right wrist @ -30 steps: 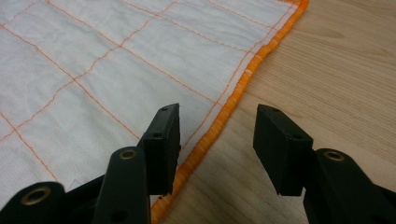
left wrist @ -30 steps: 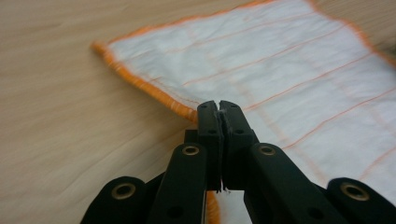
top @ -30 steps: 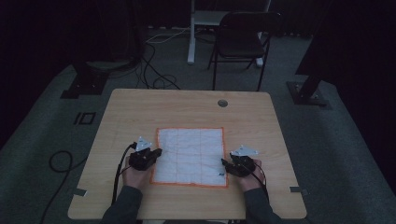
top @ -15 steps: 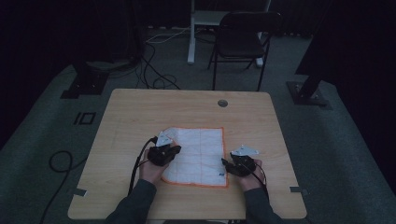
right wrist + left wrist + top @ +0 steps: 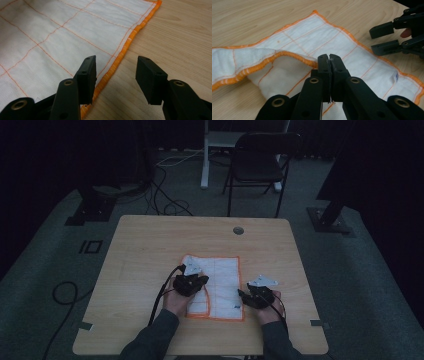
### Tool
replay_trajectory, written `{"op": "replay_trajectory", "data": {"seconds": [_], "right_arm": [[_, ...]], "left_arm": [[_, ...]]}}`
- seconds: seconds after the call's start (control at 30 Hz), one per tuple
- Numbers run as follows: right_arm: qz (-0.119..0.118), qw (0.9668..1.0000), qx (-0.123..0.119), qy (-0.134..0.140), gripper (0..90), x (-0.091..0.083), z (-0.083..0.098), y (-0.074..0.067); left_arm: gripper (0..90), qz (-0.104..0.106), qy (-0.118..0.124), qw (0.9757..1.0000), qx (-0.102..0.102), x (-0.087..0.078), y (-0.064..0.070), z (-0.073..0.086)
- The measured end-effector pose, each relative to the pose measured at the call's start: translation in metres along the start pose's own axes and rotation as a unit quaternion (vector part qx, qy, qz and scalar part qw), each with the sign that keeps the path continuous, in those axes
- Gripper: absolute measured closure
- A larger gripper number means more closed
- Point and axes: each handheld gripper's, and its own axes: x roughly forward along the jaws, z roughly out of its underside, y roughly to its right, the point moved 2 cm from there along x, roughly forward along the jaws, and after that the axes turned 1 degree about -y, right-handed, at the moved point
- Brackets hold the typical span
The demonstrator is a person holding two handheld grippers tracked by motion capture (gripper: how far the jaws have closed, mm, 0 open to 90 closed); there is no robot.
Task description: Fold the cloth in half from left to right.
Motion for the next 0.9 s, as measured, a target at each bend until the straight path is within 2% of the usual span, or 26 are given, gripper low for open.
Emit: {"op": "replay_trajectory", "data": {"seconds": [0.9], "right_arm": [[0.004,1.0,0.006,0.002,50.6,-0.001,0.001,0.003]], "left_arm": [[89.1,0.033,-0.002,0.9988,0.036,0.022,0.029,-0.025]]}}
